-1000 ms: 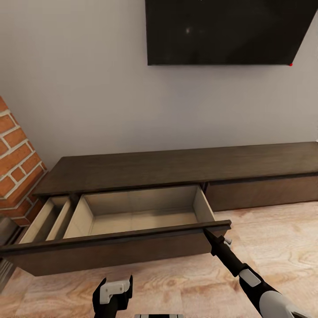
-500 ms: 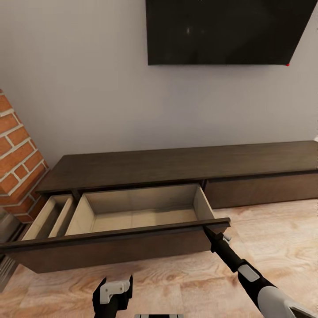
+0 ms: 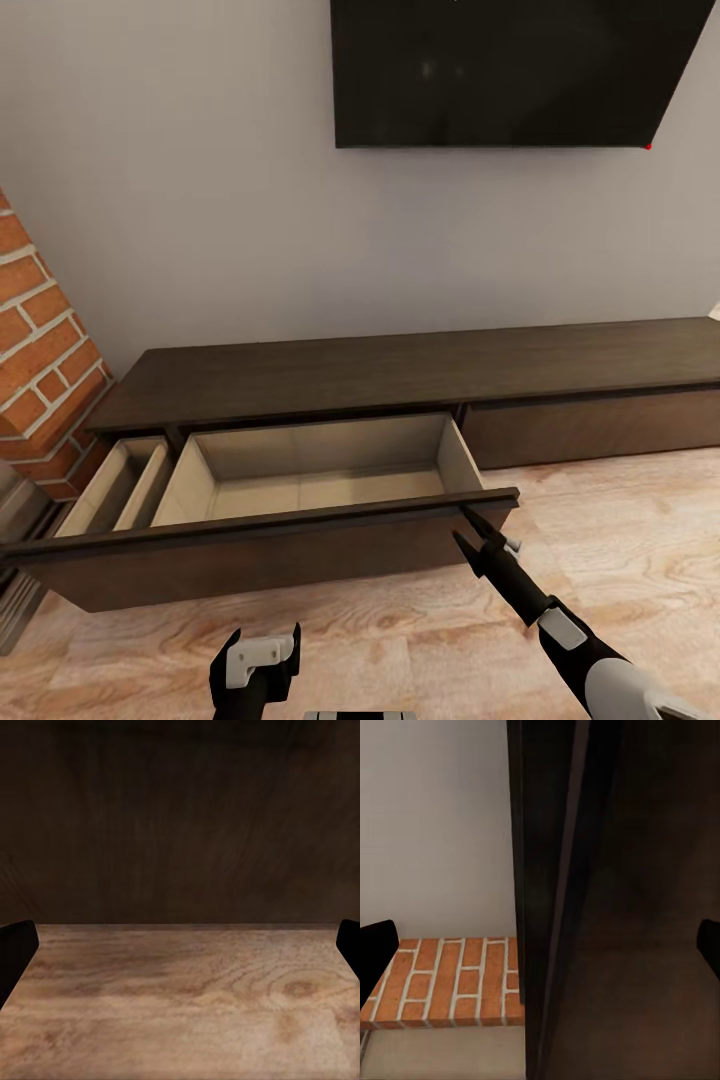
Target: Place each of the two pumpkins and all three candles from the living room inside a cabinet in the living room (use any cabinet), then make sure every cabinet is closed, and position the cauldron so it is next to a table in the living room.
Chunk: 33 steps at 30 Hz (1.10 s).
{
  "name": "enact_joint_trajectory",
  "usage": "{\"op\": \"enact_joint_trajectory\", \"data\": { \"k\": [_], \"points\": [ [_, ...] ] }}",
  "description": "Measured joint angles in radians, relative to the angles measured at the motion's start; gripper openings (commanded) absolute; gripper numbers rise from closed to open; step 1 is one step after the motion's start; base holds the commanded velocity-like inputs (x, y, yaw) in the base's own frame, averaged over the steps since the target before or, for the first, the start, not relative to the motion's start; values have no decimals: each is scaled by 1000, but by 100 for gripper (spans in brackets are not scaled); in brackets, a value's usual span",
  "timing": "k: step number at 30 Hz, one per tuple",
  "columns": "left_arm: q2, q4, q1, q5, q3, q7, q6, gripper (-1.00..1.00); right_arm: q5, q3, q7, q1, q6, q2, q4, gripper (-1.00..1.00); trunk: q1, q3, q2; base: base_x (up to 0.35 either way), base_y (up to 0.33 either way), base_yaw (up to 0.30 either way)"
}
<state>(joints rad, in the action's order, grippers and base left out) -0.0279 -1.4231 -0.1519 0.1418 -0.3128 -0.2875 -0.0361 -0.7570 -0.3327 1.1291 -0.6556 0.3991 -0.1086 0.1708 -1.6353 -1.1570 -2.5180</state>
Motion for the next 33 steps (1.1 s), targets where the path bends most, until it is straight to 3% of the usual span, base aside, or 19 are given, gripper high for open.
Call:
{"op": "enact_joint_trajectory", "data": {
  "k": [33],
  "points": [
    [0, -2, 0, 2, 0, 2, 0, 100, -8, -2, -2, 7, -15, -9, -5, 100, 0, 0, 0, 0, 0, 0]
  ]
}}
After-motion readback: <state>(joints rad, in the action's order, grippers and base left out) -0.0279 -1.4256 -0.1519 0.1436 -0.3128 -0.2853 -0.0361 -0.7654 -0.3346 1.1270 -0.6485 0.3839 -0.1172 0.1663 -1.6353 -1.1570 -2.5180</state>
